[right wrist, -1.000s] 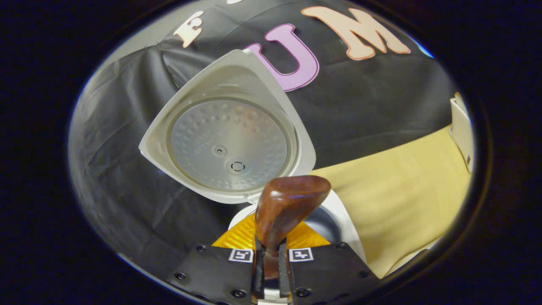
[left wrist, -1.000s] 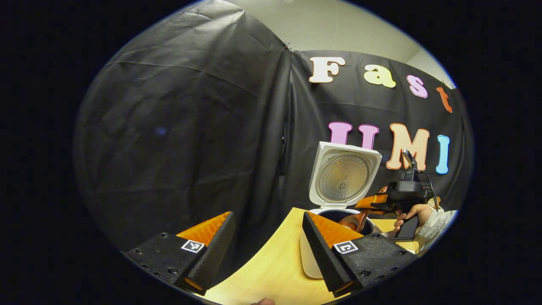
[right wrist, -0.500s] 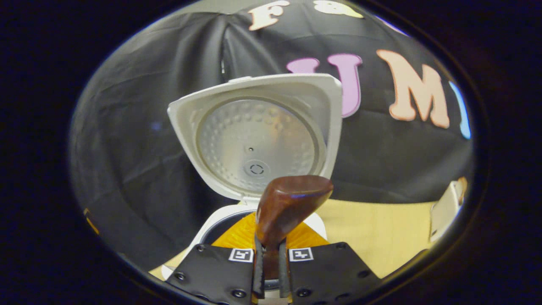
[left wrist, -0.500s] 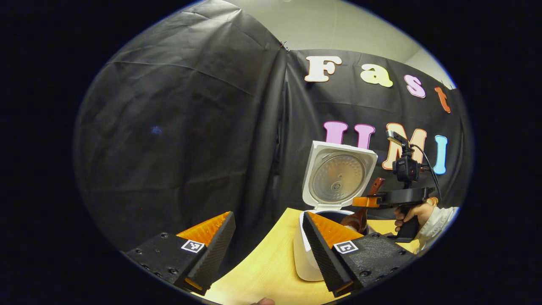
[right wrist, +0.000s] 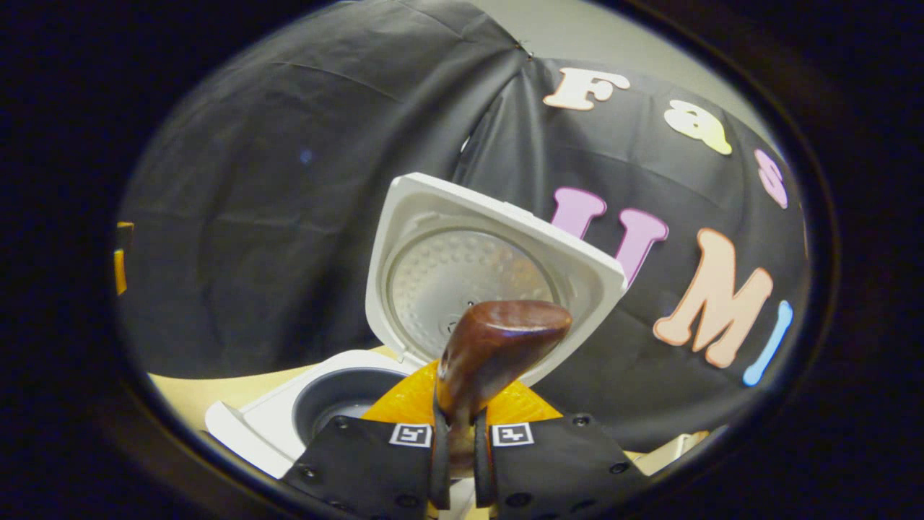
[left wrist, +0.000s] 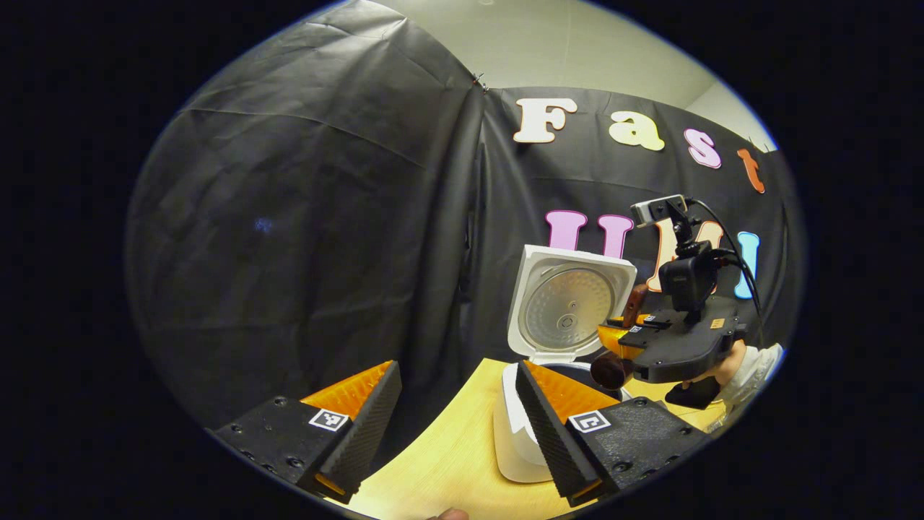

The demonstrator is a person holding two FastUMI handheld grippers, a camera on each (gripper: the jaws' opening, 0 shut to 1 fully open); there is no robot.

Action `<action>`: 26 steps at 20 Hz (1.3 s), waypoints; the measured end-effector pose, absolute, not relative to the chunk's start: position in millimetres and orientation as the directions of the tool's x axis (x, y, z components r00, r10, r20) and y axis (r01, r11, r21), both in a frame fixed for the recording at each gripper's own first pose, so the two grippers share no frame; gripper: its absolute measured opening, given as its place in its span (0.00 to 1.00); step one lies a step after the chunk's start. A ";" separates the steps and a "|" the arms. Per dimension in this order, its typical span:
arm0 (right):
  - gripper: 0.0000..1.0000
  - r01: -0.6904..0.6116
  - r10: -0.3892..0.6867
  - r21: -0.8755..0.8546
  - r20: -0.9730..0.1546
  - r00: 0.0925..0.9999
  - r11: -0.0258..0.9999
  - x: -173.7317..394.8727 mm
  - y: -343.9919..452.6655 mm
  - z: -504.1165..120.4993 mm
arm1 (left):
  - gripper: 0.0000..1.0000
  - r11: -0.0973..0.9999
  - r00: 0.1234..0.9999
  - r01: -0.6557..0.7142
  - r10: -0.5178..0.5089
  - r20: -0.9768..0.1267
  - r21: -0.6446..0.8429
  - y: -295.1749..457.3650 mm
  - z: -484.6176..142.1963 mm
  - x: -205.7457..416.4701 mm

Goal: Close the left gripper, press the button to open the rice cooker; take a wooden spoon from the chopstick holder with the right hand, scoop a spoonful of rice and pour it into the rice cooker, then put the wooden spoon back into the chopstick holder.

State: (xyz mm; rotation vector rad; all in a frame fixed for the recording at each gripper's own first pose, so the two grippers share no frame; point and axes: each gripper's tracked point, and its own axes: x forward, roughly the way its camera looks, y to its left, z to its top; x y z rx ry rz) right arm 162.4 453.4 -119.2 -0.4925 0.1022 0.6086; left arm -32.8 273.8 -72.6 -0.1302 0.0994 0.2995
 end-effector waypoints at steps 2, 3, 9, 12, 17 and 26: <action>0.17 -0.559 0.533 -0.449 -0.197 0.823 0.697 162.2 453.5 -107.2 | 0.91 0.949 0.953 -0.295 0.284 -0.110 -0.113 269.6 -68.5 -32.3; 0.17 -0.562 0.545 -0.450 -0.181 0.819 0.694 158.1 453.0 -99.8 | 0.91 0.950 0.954 -0.292 0.281 -0.105 -0.113 267.7 -66.6 -31.7; 0.15 -0.611 0.585 -0.187 -0.181 0.791 0.769 151.6 430.0 -58.7 | 0.91 0.953 0.958 -0.282 0.272 -0.090 -0.111 255.2 -56.2 -33.5; 0.17 -0.593 0.575 -0.088 -0.172 0.800 0.800 153.8 397.6 -34.5 | 0.91 0.957 0.963 -0.267 0.259 -0.079 -0.110 242.5 -49.8 -27.9; 0.17 -0.532 0.523 -0.026 -0.146 0.840 0.847 156.5 319.2 -7.1 | 0.92 0.970 0.974 -0.224 0.220 -0.055 -0.094 207.6 -36.8 -17.5; 0.17 -0.346 0.331 -0.043 -0.199 0.922 0.937 148.0 153.5 -24.4 | 0.91 0.986 0.989 -0.145 0.143 -0.036 -0.083 140.6 -22.7 3.1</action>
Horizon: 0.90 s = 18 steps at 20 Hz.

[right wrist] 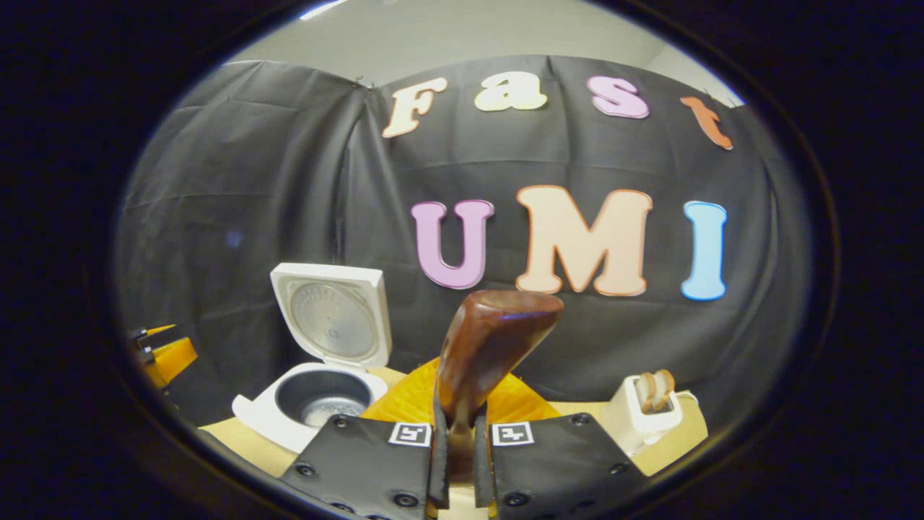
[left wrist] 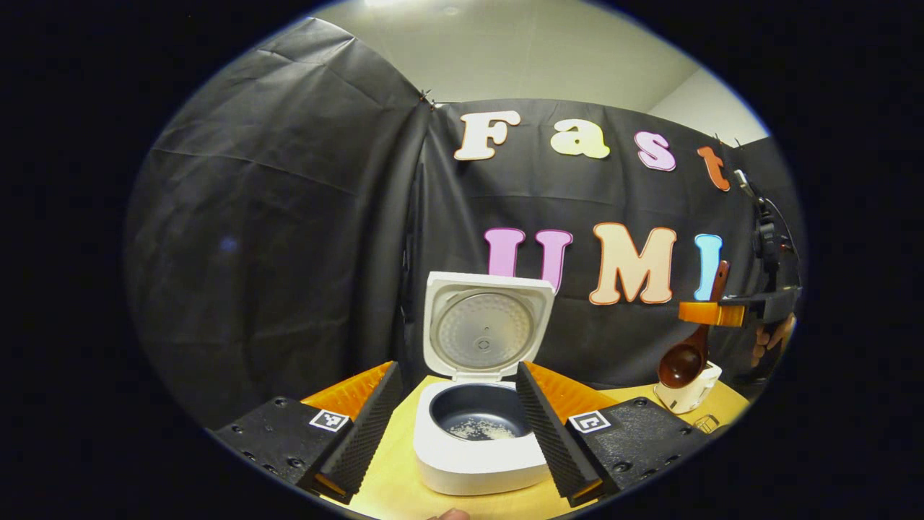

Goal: Close the left gripper, press the button to open the rice cooker; take a wooden spoon from the chopstick holder with the right hand, scoop a spoonful of rice and pour it into the rice cooker, then put the wooden spoon back into the chopstick holder.

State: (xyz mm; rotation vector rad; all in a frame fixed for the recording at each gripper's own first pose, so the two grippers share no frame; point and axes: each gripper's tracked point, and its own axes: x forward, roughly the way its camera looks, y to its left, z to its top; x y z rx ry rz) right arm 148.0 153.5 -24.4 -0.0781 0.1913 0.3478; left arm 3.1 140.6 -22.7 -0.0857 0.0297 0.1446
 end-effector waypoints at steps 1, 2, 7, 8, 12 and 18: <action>0.17 -0.322 0.307 -0.042 -0.206 0.929 0.946 147.2 136.0 -27.1 | 0.91 0.988 0.991 -0.133 0.131 -0.035 -0.080 133.3 -21.6 5.8; 0.16 -0.296 0.281 -0.044 -0.209 0.937 0.954 145.7 116.7 -29.0 | 0.91 0.990 0.992 -0.123 0.121 -0.033 -0.076 126.3 -20.1 7.7; 0.16 -0.189 0.174 -0.040 -0.243 0.954 0.981 132.3 39.9 -52.9 | 0.94 0.995 0.997 -0.073 0.072 -0.020 -0.071 92.9 -12.5 19.2; 0.17 -0.168 0.152 -0.042 -0.254 0.955 0.985 129.9 25.7 -59.3 | 0.94 0.996 0.998 -0.064 0.063 -0.021 -0.069 86.5 -12.7 20.0; 0.17 -0.094 0.074 -0.056 -0.295 0.953 0.994 115.3 -25.9 -89.6 | 0.94 0.998 0.999 -0.038 0.037 -0.023 -0.045 65.2 -9.2 23.0; 0.17 -0.028 0.010 -0.044 -0.366 0.931 0.999 101.7 -66.0 -139.7 | 0.94 1.000 0.999 -0.019 0.018 -0.044 -0.021 42.6 -13.2 21.8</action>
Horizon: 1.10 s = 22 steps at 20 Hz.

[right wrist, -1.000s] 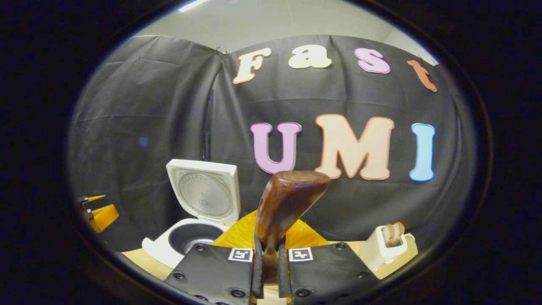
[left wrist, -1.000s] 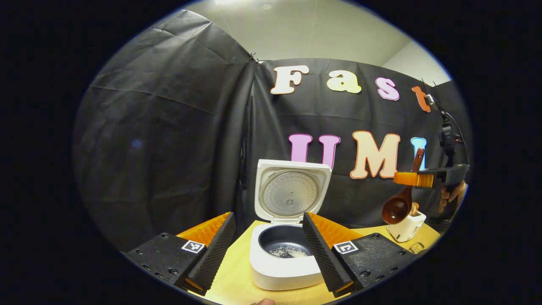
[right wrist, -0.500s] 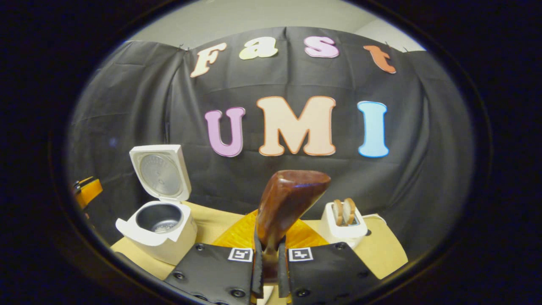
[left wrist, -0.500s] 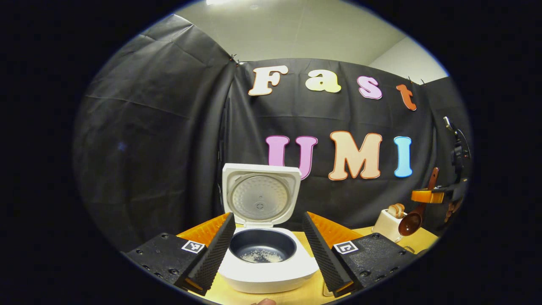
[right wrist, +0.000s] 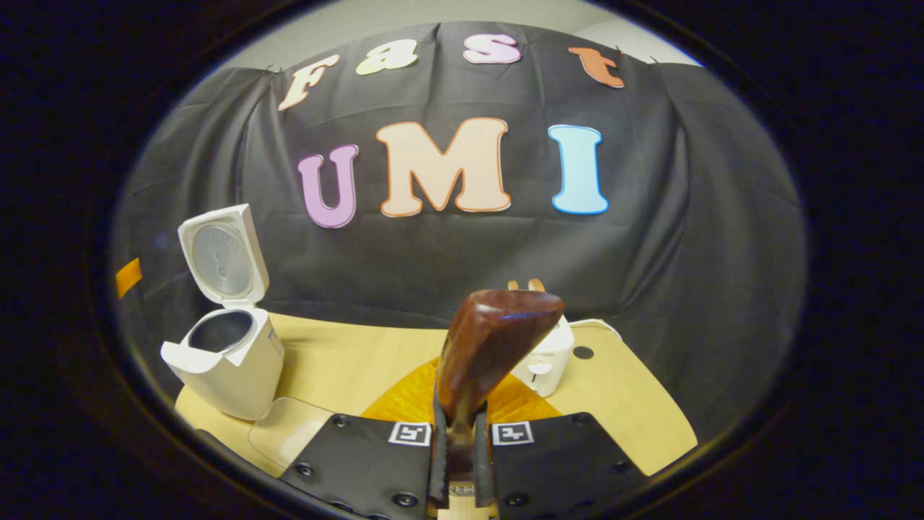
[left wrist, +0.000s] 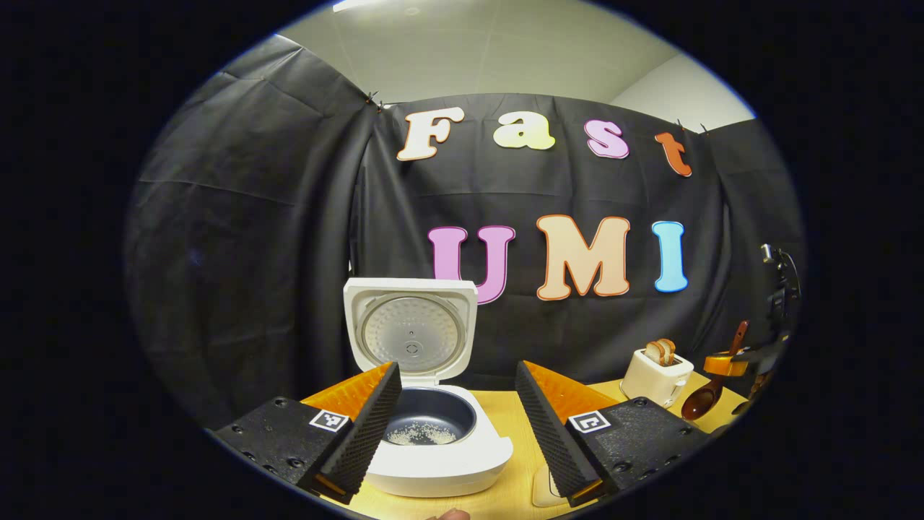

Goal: Close the left gripper, press the button to open the rice cooker; take a wooden spoon from the chopstick holder with the right hand, scoop a spoonful of rice and pour it into the rice cooker, then put the wooden spoon back into the chopstick holder.

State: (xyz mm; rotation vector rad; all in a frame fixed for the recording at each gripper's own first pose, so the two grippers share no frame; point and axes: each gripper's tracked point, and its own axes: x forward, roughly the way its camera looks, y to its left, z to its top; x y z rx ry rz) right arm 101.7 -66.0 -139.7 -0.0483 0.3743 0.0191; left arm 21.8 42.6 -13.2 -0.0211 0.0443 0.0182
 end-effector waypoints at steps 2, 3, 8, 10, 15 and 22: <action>0.17 -0.018 0.005 -0.028 -0.392 0.920 0.999 98.0 -71.4 -158.2 | 0.94 1.000 0.999 -0.019 0.019 -0.045 -0.004 40.3 -10.8 20.7; 0.17 -0.012 0.003 -0.020 -0.405 0.914 1.000 96.9 -74.7 -166.6 | 0.94 1.000 0.999 -0.021 0.021 -0.044 -0.001 39.2 -11.5 20.0; 0.17 0.013 -0.012 -0.001 -0.465 0.885 1.000 97.4 -86.2 -204.2 | 0.94 0.999 0.998 -0.038 0.038 -0.057 0.002 38.2 -12.8 17.1; 0.17 0.020 -0.015 0.005 -0.494 0.869 1.000 91.0 -92.0 -223.6 | 0.94 0.999 0.997 -0.045 0.045 -0.061 0.009 39.1 -13.2 17.7; 0.17 0.039 -0.010 0.040 -0.556 0.831 0.998 88.7 -96.5 -257.0 | 0.94 0.998 0.997 -0.054 0.055 -0.062 0.019 38.4 -12.8 18.8; 0.19 0.051 -0.021 0.034 -0.602 0.798 0.998 80.7 -98.2 -281.3 | 0.94 0.999 0.997 -0.048 0.048 -0.065 0.011 35.4 -14.0 20.8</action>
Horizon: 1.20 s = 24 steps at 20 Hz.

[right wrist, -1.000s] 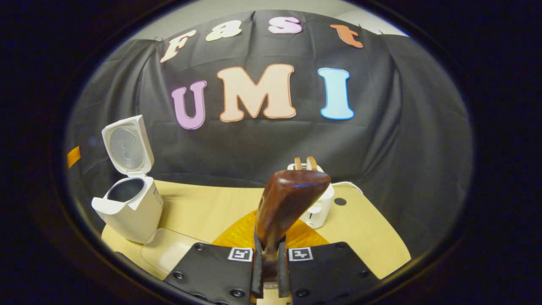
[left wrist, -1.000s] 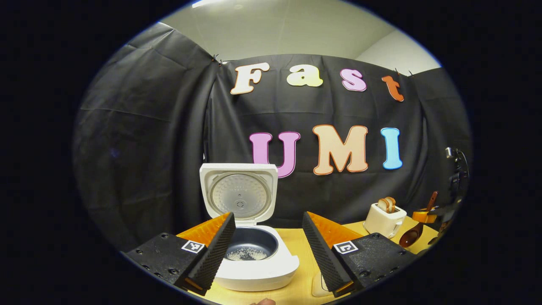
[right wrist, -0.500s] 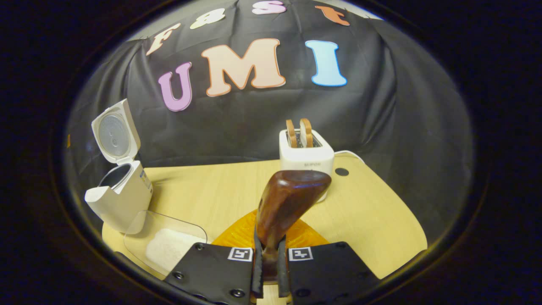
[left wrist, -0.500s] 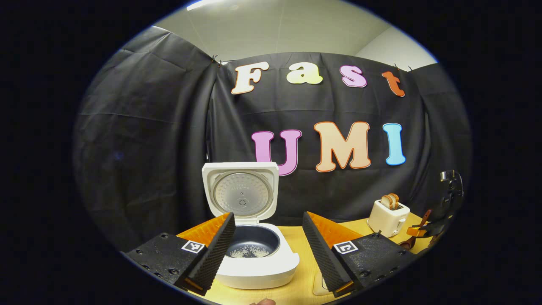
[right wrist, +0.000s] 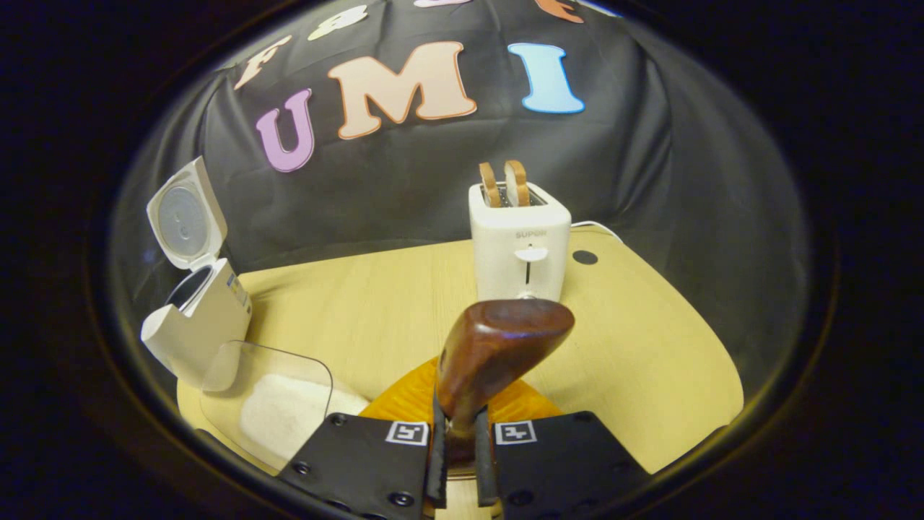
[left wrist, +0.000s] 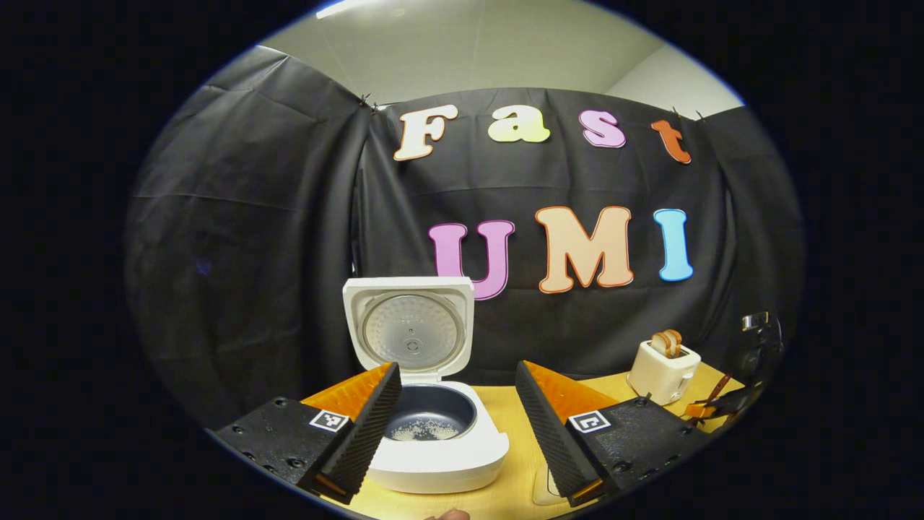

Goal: Close the left gripper, press the button to open the rice cooker; take a wooden spoon from the chopstick holder with the right hand, scoop a spoonful of rice and pour it into the rice cooker, then put the wooden spoon back into the chopstick holder.

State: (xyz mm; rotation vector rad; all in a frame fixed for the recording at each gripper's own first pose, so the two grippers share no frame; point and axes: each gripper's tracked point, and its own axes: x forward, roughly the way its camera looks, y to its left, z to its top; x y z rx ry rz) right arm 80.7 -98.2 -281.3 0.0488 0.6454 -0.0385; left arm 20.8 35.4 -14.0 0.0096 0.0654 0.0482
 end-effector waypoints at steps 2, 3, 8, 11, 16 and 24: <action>0.23 0.053 -0.017 0.044 -0.595 0.804 0.998 79.1 -99.9 -278.6 | 0.94 0.999 0.997 -0.049 0.049 -0.063 0.006 35.9 -13.7 21.8; 0.23 0.057 -0.017 0.051 -0.585 0.811 0.997 78.6 -101.2 -272.0 | 0.94 0.999 0.997 -0.049 0.049 -0.062 0.003 35.9 -14.1 21.8; 0.67 0.076 -0.042 0.041 -0.546 0.837 0.996 72.0 -113.5 -248.5 | 0.94 0.999 0.997 -0.046 0.045 -0.054 -0.015 37.7 -11.5 24.3; 0.89 0.086 -0.064 0.019 -0.522 0.851 0.996 65.5 -122.8 -237.9 | 0.94 0.999 0.998 -0.036 0.034 -0.047 -0.024 37.9 -9.5 27.8; 1.00 0.125 -0.111 0.001 -0.446 0.888 0.992 52.7 -133.0 -202.6 | 0.91 0.999 0.999 -0.033 0.032 -0.035 -0.021 46.6 -2.0 38.8; 1.00 0.103 -0.108 -0.032 -0.260 0.960 0.994 36.3 -107.4 -106.2 | 0.91 0.999 0.999 -0.048 0.048 0.001 -0.012 79.4 24.6 76.5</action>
